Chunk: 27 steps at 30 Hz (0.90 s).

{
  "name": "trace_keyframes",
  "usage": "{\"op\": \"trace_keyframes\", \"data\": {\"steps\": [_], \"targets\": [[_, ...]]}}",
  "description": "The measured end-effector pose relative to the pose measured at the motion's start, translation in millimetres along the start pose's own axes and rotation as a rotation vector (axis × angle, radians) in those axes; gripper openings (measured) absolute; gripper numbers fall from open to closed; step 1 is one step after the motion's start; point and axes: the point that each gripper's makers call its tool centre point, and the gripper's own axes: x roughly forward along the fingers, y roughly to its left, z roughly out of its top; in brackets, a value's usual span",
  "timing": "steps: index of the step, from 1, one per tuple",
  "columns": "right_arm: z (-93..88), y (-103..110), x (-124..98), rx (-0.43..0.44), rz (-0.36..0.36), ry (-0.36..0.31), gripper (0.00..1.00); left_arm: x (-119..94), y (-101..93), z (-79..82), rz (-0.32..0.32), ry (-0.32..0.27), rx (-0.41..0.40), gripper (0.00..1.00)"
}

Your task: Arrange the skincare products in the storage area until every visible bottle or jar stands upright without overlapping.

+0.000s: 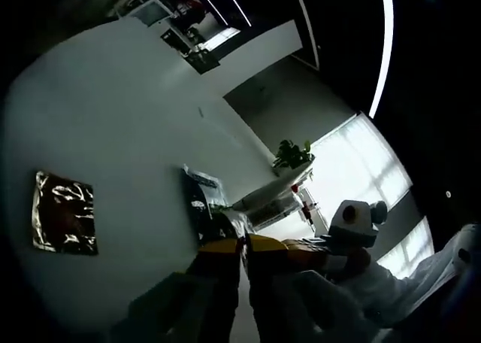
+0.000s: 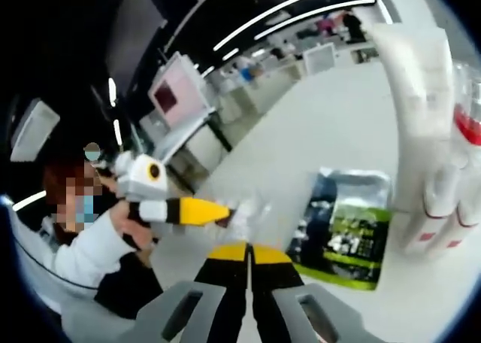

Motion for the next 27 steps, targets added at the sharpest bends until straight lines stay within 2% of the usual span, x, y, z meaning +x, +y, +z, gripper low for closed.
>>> {"op": "trace_keyframes", "data": {"steps": [9,18,21,27], "targets": [[-15.3,-6.5,19.5,-0.003,-0.014,0.054,0.00,0.1,18.6,-7.3,0.057,0.027,0.000,0.00],[-22.9,-13.5,29.6,0.003,-0.029,0.084,0.00,1.7,32.2,-16.3,0.088,0.035,-0.014,0.01],[-23.5,-15.1,31.5,0.013,-0.032,0.087,0.00,2.1,43.2,-12.4,0.099,0.041,-0.016,0.01],[-25.7,-20.2,37.2,0.021,-0.039,0.095,0.00,5.3,52.4,-13.9,0.123,0.054,-0.021,0.03]]}}
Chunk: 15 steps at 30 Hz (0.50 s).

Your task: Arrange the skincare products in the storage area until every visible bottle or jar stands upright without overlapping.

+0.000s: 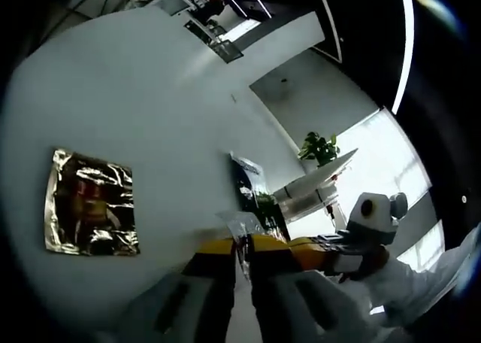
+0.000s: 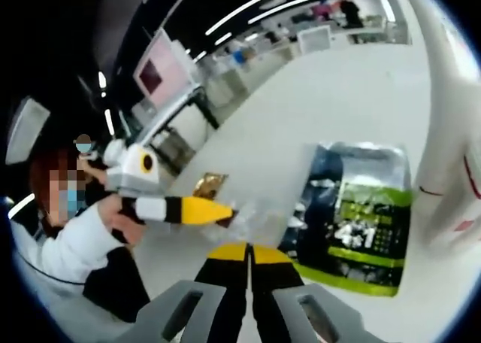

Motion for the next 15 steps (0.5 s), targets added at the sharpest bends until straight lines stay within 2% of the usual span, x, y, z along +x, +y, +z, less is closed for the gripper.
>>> {"op": "trace_keyframes", "data": {"steps": [3,15], "targets": [[-0.8,-2.2,2.1,0.005,-0.005,0.003,0.00,1.9,4.5,-2.3,0.017,0.016,0.009,0.05],[-1.7,-1.3,5.7,0.022,-0.009,-0.002,0.00,0.1,13.6,-1.3,0.054,0.010,0.038,0.09]]}}
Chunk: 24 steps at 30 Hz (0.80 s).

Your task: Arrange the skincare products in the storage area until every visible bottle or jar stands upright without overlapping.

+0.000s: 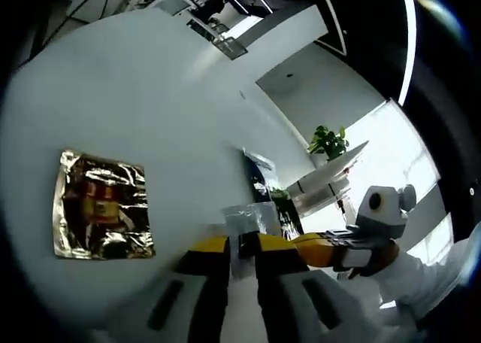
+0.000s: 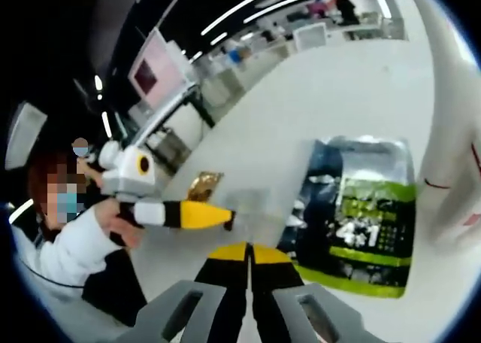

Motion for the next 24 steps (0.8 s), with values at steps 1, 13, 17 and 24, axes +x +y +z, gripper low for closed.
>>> {"op": "trace_keyframes", "data": {"steps": [1,13,17,24], "targets": [[-0.1,0.0,0.5,-0.002,-0.001,0.001,0.00,-0.5,0.4,0.4,0.002,0.000,0.002,0.09],[-3.5,-3.9,4.0,0.016,-0.018,-0.001,0.00,-6.1,1.7,13.6,0.049,-0.052,0.077,0.12],[-4.6,-4.6,4.6,0.027,-0.024,0.000,0.00,-5.3,-6.4,12.8,0.027,-0.052,0.079,0.13],[-4.0,-6.1,5.6,0.028,-0.027,0.003,0.00,-8.0,-1.7,12.5,0.067,-0.068,0.105,0.16]]}}
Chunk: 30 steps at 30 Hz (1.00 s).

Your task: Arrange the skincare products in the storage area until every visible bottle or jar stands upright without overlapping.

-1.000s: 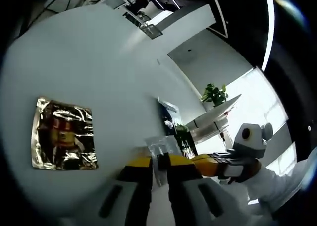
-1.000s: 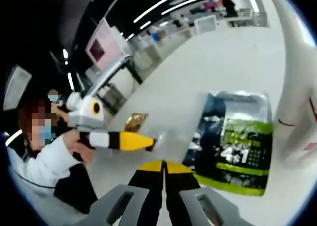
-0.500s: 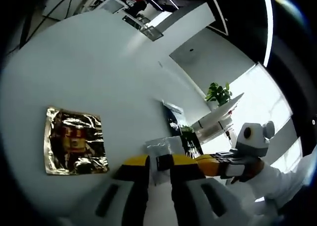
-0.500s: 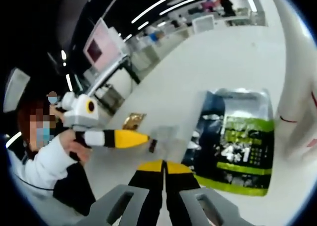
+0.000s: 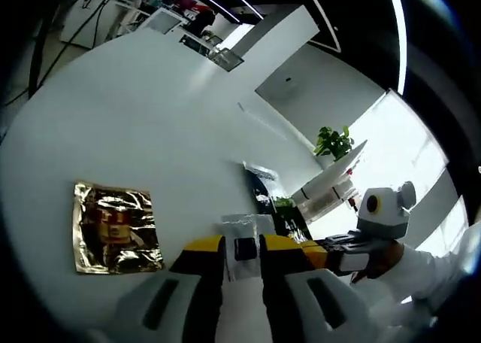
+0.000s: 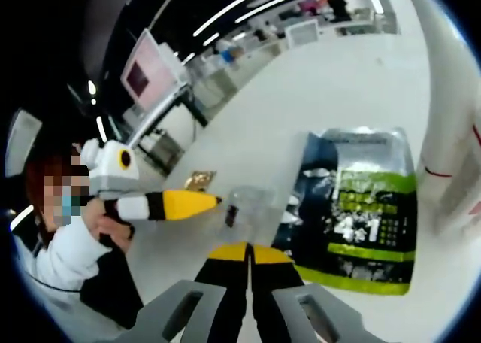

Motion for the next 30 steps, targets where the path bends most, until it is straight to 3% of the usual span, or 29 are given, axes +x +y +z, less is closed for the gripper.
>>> {"op": "trace_keyframes", "data": {"steps": [5,8,12,30], "targets": [[0.2,-2.3,0.8,-0.014,-0.003,0.011,0.00,-2.8,-2.3,0.6,0.002,-0.012,0.012,0.20],[-0.4,-3.0,2.4,-0.014,-0.001,0.021,0.00,-1.0,-16.1,2.4,-0.035,-0.031,0.029,0.21],[-1.4,-3.0,3.1,-0.027,-0.003,0.036,0.00,5.2,-26.8,-10.0,-0.063,0.022,0.048,0.20],[-0.7,-6.0,5.5,-0.089,-0.004,0.085,0.00,10.9,-15.2,-14.2,-0.045,0.050,0.034,0.18]]}}
